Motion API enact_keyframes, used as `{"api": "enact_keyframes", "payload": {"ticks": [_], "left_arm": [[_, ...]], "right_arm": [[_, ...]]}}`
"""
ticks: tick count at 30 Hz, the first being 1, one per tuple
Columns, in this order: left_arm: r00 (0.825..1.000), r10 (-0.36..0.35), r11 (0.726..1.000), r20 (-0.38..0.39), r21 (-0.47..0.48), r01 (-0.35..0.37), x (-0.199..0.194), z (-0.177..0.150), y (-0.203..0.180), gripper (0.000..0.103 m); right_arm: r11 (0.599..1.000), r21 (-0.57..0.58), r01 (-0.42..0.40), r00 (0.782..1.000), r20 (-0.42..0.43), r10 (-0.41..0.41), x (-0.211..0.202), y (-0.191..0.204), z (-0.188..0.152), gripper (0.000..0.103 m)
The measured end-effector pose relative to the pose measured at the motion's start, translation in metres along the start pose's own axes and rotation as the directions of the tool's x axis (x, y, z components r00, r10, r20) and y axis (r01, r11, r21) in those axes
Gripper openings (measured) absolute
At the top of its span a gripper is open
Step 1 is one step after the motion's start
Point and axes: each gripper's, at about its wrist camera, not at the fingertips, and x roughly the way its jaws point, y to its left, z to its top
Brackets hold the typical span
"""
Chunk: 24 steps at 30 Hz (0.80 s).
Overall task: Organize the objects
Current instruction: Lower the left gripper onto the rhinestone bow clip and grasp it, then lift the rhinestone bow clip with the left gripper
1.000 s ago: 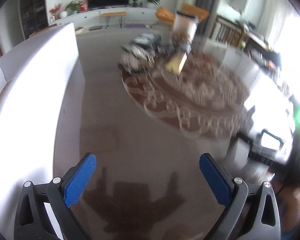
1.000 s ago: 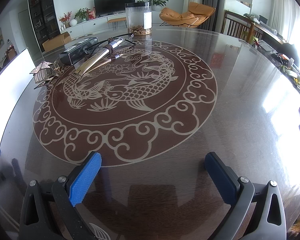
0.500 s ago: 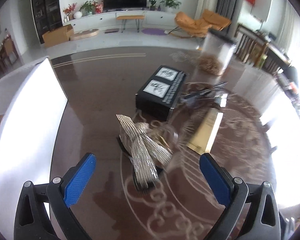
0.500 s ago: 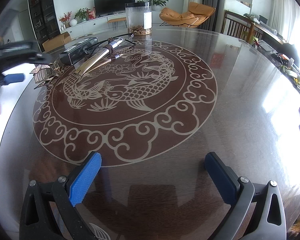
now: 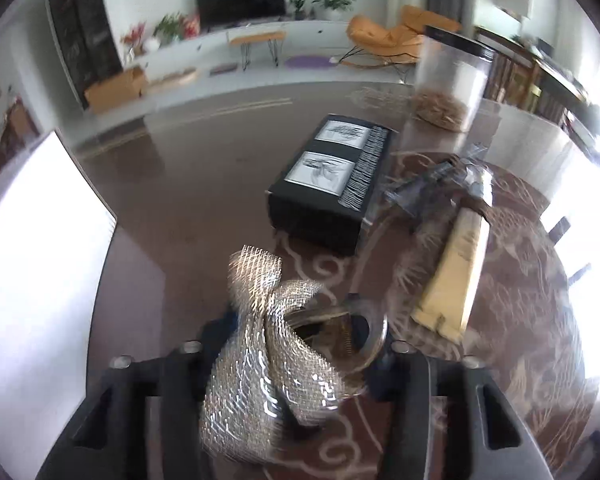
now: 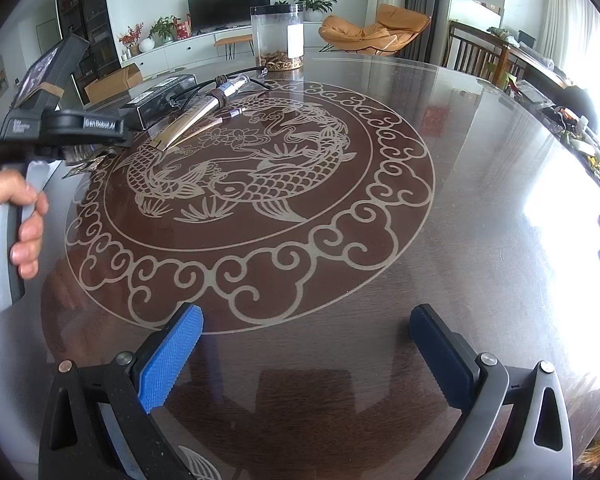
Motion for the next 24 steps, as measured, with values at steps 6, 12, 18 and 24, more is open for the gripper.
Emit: {"api": "enact_keyframes", "payload": {"ticks": [6, 12, 18, 24], "left_arm": [[0.999, -0.030, 0.999, 0.030, -0.015, 0.031, -0.037, -0.053, -0.006, 0.048], [0.997, -0.054, 0.998, 0.052, 0.012, 0.054, -0.075, -0.112, 0.003, 0.048], [0.996, -0.077, 0.996, 0.050, 0.036, 0.076, -0.088, -0.124, 0.011, 0.049], [0.995, -0.102, 0.995, 0.013, 0.023, 0.102, -0.091, -0.128, 0.012, 0.087]], "right_arm": [[1.000, 0.000, 0.000, 1.000, 0.000, 0.000, 0.000, 0.000, 0.000, 0.103], [1.000, 0.000, 0.000, 1.000, 0.000, 0.000, 0.000, 0.000, 0.000, 0.103], [1.000, 0.000, 0.000, 1.000, 0.000, 0.000, 0.000, 0.000, 0.000, 0.103], [1.000, 0.000, 0.000, 1.000, 0.000, 0.000, 0.000, 0.000, 0.000, 0.103]]}}
